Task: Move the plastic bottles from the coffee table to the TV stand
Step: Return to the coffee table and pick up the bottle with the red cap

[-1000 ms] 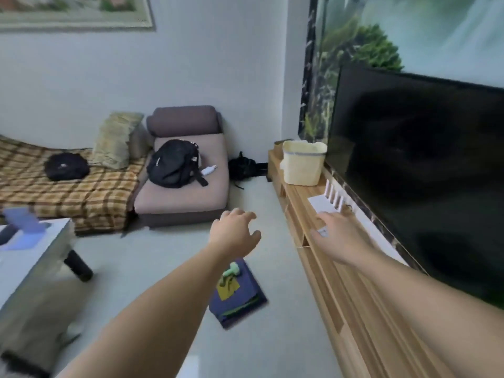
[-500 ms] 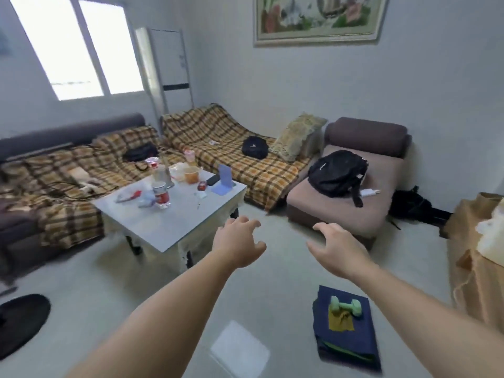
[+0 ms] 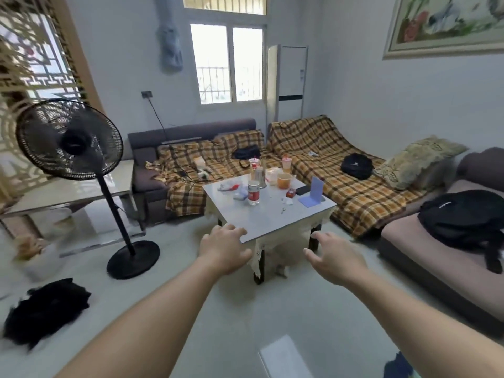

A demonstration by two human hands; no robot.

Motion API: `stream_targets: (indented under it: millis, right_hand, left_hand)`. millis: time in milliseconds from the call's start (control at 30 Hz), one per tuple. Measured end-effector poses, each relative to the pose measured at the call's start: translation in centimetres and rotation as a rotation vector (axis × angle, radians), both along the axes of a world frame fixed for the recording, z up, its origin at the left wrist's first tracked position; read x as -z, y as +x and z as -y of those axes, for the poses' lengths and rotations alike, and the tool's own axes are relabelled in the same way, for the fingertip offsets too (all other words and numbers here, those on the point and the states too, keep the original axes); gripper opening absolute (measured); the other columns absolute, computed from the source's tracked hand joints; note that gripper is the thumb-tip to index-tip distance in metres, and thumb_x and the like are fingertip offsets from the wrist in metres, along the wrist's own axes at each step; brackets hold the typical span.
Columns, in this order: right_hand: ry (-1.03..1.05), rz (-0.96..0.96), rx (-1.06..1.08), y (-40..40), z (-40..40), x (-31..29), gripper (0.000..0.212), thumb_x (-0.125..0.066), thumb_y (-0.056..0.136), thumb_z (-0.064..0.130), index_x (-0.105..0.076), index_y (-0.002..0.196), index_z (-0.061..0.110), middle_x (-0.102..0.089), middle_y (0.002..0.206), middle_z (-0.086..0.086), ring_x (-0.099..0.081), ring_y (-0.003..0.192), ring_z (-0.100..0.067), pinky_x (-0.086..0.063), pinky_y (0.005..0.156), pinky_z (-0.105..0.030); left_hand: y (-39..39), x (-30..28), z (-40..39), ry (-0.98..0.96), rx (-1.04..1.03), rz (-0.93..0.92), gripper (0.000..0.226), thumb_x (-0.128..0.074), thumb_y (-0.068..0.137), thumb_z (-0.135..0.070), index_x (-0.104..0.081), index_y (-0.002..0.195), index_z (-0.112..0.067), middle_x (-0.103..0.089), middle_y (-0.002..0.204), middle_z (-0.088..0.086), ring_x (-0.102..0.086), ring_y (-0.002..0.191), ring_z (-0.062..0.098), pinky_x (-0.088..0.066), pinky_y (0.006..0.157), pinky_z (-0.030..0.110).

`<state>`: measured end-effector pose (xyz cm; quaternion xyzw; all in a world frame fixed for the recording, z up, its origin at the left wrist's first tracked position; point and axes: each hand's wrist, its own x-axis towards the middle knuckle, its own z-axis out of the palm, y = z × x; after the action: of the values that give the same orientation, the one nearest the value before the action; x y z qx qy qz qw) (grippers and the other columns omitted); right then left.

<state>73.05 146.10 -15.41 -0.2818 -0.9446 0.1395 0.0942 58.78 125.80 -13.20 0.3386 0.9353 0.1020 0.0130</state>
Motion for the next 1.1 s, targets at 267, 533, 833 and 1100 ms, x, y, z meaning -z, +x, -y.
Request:
stream_targets:
  millis: [267,533,833,1100]
  right_hand:
    - [0.033,0.119,-0.041,-6.5,2.6,1.7,0.051,-0.042,0.087,0.058,-0.048,0.129,0.028,-0.055,0.130,-0.002,-0.053,0.116,-0.026,-0.045,0.087,-0.039]
    - [0.032,0.153,0.023,-16.8,4.4,2.5,0.050,-0.043,0.087,0.059,-0.049,0.127,0.029,-0.057,0.127,-0.001,-0.054,0.113,-0.024,-0.048,0.084,-0.039]
    - [-0.004,0.128,0.064,-29.3,3.5,1.8,0.062,-0.045,0.088,0.056,-0.040,0.141,0.025,-0.048,0.144,-0.003,-0.047,0.129,-0.026,-0.044,0.101,-0.044]
    - [-0.034,0.106,0.090,-43.5,-4.5,4.3,0.067,-0.047,0.084,0.063,-0.040,0.140,0.028,-0.050,0.144,-0.001,-0.049,0.127,-0.024,-0.049,0.097,-0.047]
  left_hand:
    - [-5.8,2.0,5.3,-0.072,-0.083,0.017,0.050,-0.051,0.087,-0.051,-0.052,0.131,-0.030,-0.052,0.136,-0.002,-0.045,0.125,0.023,-0.040,0.099,0.039]
    - [-18.5,3.2,8.3,-0.061,-0.071,0.040,0.051,-0.052,0.087,-0.051,-0.051,0.134,-0.031,-0.051,0.139,-0.002,-0.044,0.127,0.023,-0.041,0.100,0.041]
    - [-31.4,2.9,5.9,0.008,-0.027,0.070,0.053,-0.054,0.085,-0.052,-0.050,0.135,-0.032,-0.050,0.140,-0.002,-0.044,0.127,0.024,-0.040,0.099,0.041]
    - [-45.0,4.0,-2.5,-0.009,0.013,0.047,0.054,-0.053,0.084,-0.054,-0.052,0.134,-0.035,-0.051,0.139,-0.002,-0.045,0.126,0.024,-0.042,0.098,0.043]
